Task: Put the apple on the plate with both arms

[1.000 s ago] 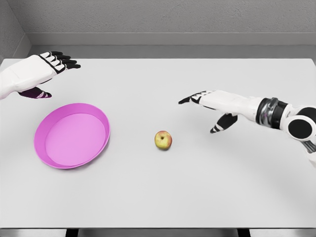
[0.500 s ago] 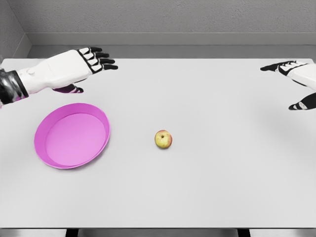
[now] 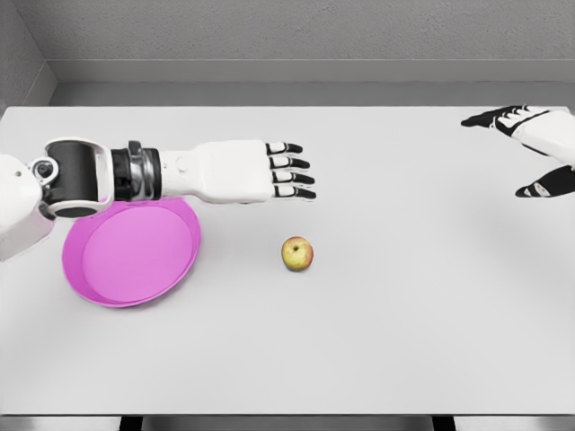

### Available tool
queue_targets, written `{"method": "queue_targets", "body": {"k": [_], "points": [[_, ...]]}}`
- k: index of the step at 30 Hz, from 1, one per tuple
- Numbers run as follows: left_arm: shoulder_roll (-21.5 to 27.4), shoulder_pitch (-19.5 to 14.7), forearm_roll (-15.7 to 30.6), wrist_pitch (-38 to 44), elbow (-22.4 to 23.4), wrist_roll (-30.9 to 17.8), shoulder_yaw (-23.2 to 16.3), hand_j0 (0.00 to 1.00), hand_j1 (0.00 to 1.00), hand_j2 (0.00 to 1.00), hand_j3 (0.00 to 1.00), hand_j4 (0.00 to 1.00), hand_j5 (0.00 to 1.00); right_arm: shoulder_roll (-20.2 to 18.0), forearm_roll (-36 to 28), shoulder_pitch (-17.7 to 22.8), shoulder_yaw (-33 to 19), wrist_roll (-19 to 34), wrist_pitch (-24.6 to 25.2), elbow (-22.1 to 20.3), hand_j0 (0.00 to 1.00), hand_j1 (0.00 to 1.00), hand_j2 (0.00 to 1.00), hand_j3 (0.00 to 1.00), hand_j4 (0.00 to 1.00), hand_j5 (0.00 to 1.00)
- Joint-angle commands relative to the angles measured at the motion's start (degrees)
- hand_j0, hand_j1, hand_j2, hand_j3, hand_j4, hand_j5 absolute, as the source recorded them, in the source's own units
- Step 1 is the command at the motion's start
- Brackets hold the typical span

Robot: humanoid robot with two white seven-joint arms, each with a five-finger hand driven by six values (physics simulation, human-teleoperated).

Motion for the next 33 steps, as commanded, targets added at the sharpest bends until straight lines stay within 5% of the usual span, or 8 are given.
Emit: {"method": "queue_targets", "body": {"k": [1,12,33], "points": [[-1.32,-0.18,2.01,0.04,-0.18,-0.30,-4.12,1.00,1.00,1.00,1.00,1.00,1.00,-0.21,-0.20,-0.09,0.10,-0.02,0.18,-0.05,1.00,1.00,1.00,1.00,1.00,1.00],[-2.72,-4.31,10.10,0.04,3.60,-0.83,-12.21,1.00,1.00,1.00,1.00,1.00,1.00,0.14,-0.20,-0.17,0.36,-0.02,0.00,-0.22,1.00,1.00,1.00,1.00,1.00,1.00],[-5.89,-5.28,10.19,0.04,4.92,-2.94,-16.34,1.00,1.00,1.00,1.00,1.00,1.00,-0.04,-0.20,-0.17,0.19,-0.02,0.09,-0.49,1.00,1.00,1.00,1.00,1.00,1.00]]}}
